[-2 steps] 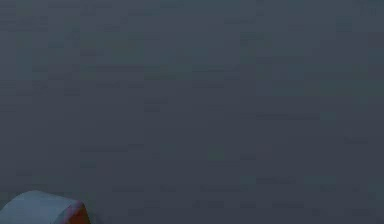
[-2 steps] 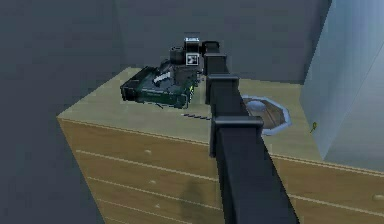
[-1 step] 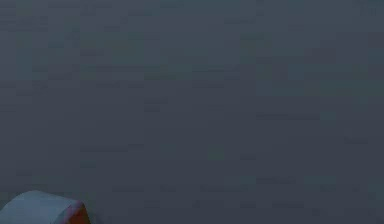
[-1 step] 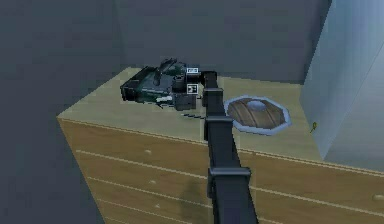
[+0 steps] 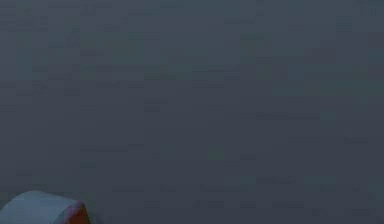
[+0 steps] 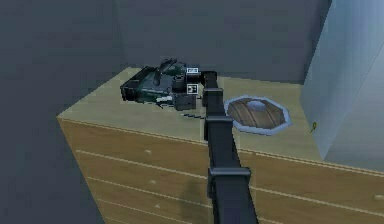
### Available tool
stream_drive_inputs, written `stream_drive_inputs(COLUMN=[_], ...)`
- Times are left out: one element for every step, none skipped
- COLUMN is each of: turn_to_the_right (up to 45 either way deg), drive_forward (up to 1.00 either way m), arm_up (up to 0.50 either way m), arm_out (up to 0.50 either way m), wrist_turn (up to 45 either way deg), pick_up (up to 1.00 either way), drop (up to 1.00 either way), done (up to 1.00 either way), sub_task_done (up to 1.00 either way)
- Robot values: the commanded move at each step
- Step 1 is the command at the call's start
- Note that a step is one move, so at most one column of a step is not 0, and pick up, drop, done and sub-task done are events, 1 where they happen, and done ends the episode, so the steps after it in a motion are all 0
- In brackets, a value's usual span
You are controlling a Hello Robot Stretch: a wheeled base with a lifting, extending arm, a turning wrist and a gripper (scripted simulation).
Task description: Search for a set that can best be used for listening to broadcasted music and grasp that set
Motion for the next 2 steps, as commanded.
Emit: stream_drive_inputs(turn_to_the_right=[0.0, 0.0], drive_forward=[0.0, 0.0], arm_up=[0.08, 0.0], arm_out=[0.0, 0.0], wrist_turn=[0.0, 0.0], pick_up=[0.0, 0.0], drop=[0.0, 0.0], done=[0.0, 1.0], sub_task_done=[0.0, 0.0])
